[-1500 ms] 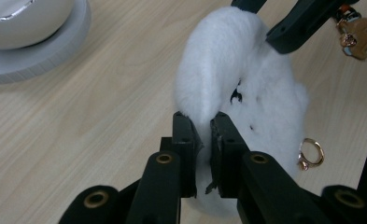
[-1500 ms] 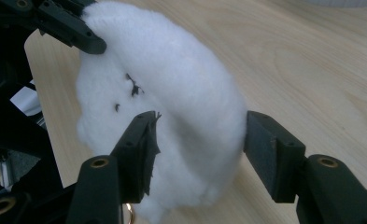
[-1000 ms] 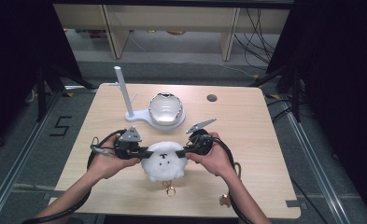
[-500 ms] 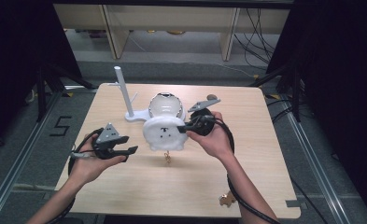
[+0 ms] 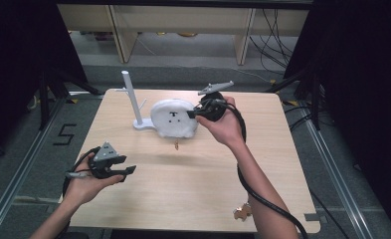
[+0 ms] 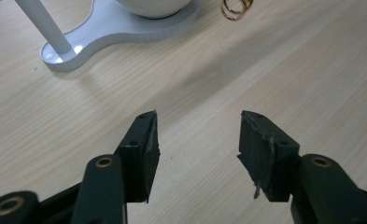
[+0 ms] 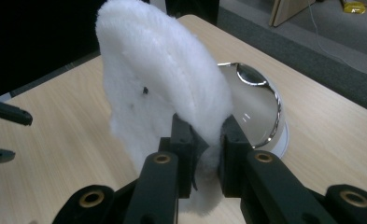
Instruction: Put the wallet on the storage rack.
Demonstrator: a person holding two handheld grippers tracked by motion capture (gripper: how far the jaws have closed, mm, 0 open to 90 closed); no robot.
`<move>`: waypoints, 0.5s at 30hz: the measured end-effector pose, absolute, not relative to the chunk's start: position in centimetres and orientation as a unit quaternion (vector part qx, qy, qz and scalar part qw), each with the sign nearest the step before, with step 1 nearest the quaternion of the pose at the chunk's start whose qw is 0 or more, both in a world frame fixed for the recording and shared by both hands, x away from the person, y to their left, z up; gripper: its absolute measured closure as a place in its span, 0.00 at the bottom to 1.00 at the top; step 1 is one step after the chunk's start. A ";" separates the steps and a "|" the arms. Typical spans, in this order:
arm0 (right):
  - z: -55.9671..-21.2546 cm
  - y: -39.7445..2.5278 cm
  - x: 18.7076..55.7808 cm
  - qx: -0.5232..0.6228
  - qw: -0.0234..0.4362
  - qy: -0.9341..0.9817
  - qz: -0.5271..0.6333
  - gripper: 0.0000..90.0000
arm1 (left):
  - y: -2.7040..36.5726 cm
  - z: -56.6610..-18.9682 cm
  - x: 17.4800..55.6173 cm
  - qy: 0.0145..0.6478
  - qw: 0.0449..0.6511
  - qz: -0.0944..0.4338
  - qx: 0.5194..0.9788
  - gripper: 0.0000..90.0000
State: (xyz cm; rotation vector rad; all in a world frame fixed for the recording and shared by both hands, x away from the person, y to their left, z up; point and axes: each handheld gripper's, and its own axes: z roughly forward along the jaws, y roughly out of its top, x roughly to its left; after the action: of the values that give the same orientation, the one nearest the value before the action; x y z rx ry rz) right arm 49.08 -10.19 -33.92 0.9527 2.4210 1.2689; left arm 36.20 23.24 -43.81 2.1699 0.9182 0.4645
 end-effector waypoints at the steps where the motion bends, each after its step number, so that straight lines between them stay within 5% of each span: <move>1: -33.5 -10.0 49.4 0.333 0.122 0.830 0.430 0.89 | 23.2 -43.9 36.1 0.360 0.364 0.179 0.840 0.52; 15: -31.7 -8.8 52.1 0.330 0.141 0.825 0.436 0.89 | 23.9 -44.6 36.0 0.369 0.357 0.171 0.841 0.53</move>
State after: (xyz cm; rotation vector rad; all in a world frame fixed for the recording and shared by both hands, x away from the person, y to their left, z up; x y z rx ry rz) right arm 52.09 -8.82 -31.73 0.9534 2.3837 1.2584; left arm 36.01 23.93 -44.64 2.1716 0.9532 0.4414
